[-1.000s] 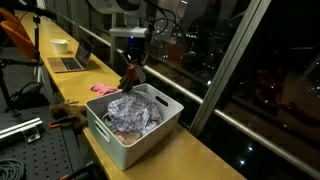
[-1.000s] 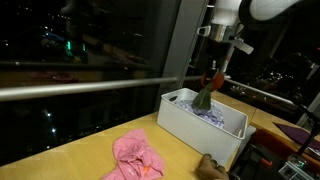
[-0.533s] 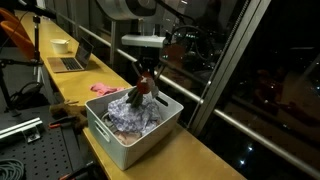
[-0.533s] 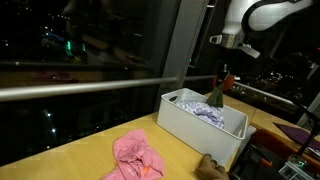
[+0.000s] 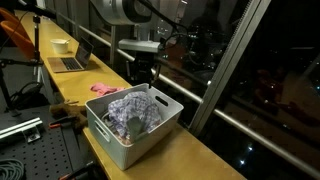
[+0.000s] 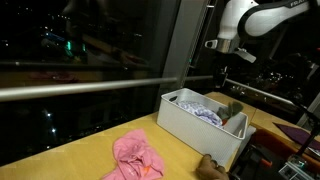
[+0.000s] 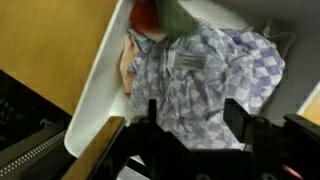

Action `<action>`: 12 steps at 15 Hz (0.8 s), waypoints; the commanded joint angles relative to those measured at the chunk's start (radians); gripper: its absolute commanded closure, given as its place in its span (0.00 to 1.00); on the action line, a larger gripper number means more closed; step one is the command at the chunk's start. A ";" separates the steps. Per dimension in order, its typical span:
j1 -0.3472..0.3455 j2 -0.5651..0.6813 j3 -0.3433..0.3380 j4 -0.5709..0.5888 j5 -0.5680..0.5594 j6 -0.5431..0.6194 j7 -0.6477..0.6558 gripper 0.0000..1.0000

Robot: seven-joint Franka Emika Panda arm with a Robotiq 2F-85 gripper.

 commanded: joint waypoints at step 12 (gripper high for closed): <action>0.298 0.201 0.202 0.161 -0.011 -0.138 0.101 0.00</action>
